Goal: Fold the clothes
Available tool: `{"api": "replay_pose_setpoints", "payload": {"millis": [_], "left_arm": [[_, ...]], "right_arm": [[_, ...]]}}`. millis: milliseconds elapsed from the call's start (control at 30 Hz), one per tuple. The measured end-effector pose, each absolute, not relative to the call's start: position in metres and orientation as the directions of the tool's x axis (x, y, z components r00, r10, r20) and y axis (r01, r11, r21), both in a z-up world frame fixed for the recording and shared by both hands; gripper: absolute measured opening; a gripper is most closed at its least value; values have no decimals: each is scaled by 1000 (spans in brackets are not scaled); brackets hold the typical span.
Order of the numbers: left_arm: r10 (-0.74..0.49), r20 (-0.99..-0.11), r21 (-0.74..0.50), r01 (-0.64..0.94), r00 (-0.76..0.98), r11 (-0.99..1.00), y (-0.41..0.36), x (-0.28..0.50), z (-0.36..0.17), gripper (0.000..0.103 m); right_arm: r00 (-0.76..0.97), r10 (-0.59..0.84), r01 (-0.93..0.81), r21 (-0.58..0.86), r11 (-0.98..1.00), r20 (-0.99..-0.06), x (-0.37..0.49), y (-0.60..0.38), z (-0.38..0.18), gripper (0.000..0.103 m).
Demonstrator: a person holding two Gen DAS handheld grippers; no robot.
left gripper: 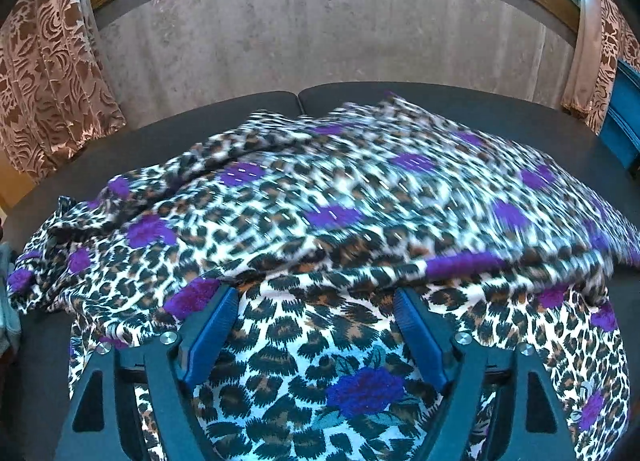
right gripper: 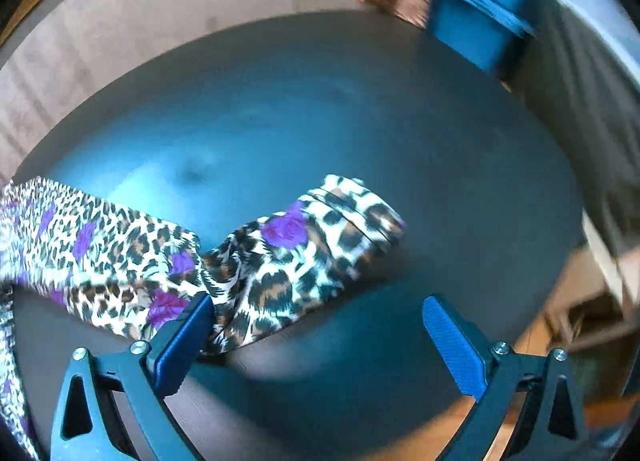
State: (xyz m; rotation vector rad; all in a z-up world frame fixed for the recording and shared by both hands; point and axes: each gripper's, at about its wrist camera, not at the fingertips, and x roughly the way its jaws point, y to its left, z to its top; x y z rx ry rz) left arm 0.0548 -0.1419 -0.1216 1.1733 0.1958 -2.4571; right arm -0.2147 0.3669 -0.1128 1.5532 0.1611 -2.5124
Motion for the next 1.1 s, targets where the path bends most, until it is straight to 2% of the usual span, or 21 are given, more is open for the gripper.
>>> {"api": "replay_pose_setpoints", "payload": {"millis": [67, 167, 233, 333, 500, 600, 633, 667, 700, 733, 767, 867, 1033, 1100], "left_arm": [[-303, -770, 51, 420, -561, -906, -144, 54, -121, 82], [-305, -770, 54, 420, -560, -906, -146, 54, -121, 82], [-306, -770, 54, 421, -559, -905, -147, 55, -120, 82], [-307, -769, 53, 422, -560, -905, -149, 57, -119, 82], [-307, -768, 51, 425, -562, -904, -143, 56, -118, 83], [-305, -768, 48, 424, -564, -904, -144, 57, -117, 83], [-304, -768, 46, 424, -564, -904, -145, 57, -117, 83], [-303, -768, 45, 424, -565, -905, -145, 57, -117, 83], [-302, -768, 44, 423, -565, -905, -145, 56, -117, 83], [-301, -768, 43, 423, -566, -905, -146, 56, -117, 83], [-299, -768, 41, 422, -566, -905, -146, 55, -117, 83], [-297, -768, 39, 422, -567, -906, -147, 54, -117, 83], [-296, -768, 35, 425, -568, -905, -147, 56, -115, 83], [-296, -768, 34, 425, -568, -904, -147, 57, -114, 83]], "right_arm": [[-439, -137, 170, 68, -983, -888, -205, 384, -104, 103], [-454, -257, 82, 248, -965, -853, -200, 408, -89, 103], [-452, -245, 26, 262, -965, -858, -205, 417, -87, 103], [-407, -232, 21, 245, -969, -884, -211, 415, -96, 103], [-401, -64, 208, -23, -978, -914, -181, 360, -102, 103], [-426, -37, 261, -83, -962, -904, -159, 340, -97, 101], [-427, -38, 253, -79, -964, -903, -154, 336, -93, 90], [-425, -56, 260, -63, -964, -904, -149, 332, -90, 69], [-424, -70, 281, -58, -958, -903, -146, 325, -85, 57], [-429, -64, 303, -77, -950, -901, -143, 316, -79, 31], [-435, -57, 323, -97, -942, -899, -142, 307, -73, 15], [-499, -82, 365, -124, -923, -863, -141, 276, -32, 15], [-657, -189, 396, -120, -911, -730, -112, 259, 64, 15], [-698, -212, 412, -141, -900, -684, -98, 257, 86, 16]]}}
